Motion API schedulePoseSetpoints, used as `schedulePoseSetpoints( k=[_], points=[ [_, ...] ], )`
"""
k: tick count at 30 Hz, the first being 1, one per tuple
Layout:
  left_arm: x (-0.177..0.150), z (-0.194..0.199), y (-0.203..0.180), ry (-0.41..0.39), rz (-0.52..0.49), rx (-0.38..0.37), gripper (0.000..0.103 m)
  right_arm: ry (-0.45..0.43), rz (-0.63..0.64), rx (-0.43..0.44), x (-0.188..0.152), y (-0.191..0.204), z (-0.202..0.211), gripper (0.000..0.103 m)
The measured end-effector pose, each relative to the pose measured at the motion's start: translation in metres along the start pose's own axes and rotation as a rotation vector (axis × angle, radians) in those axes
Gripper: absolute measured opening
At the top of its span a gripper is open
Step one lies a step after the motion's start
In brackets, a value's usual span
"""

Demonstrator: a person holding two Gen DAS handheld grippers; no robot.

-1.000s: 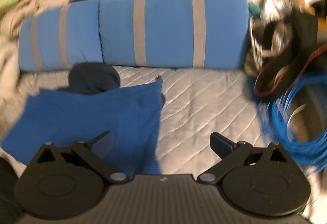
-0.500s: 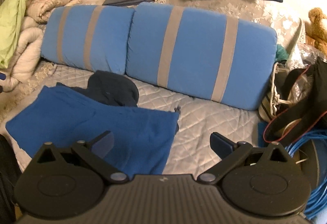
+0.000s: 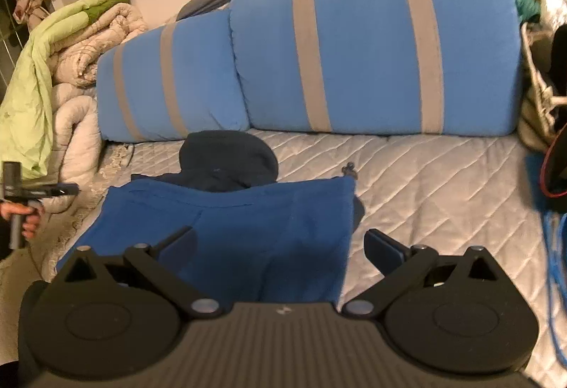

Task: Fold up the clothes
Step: 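Open both tools and lift them off the flattened jacket, then grasp the jacket edge with the left tool while the right tool grasps beside it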

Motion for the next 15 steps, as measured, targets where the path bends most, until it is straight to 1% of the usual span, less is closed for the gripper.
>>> schedulePoseSetpoints(
  k=[1,4,7,9,14,15],
  points=[
    [-0.003,-0.006,0.006,0.001,0.009,-0.018,0.086,0.001,0.0,0.006,0.0,0.0,-0.005,0.103],
    [-0.006,-0.02,0.015,-0.001,-0.008,-0.08,0.086,0.005,-0.001,0.02,-0.001,-0.002,-0.019,0.103],
    [-0.011,-0.039,0.026,0.021,-0.039,-0.1,0.086,0.009,-0.008,0.036,-0.001,-0.007,-0.035,0.103],
    [-0.016,-0.049,0.032,0.032,-0.039,-0.126,0.086,0.01,-0.019,0.045,-0.002,-0.01,-0.044,0.103],
    [-0.02,-0.072,0.041,0.042,-0.005,-0.234,0.084,0.015,-0.055,0.059,-0.003,-0.023,-0.064,0.103],
    [-0.02,-0.076,0.042,0.039,0.008,-0.259,0.081,0.015,-0.059,0.062,-0.003,-0.025,-0.068,0.103]
  ],
)
Point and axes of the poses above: each gripper's, at about its wrist camera, not at the fingertips, and z roughly against the way its jaws point, y to its left, x to its top, the point moved 9 cm from there along -z, roughly the way its jaws point, and after that the axes turned 6 degrees about -x, right-handed, at the moved point
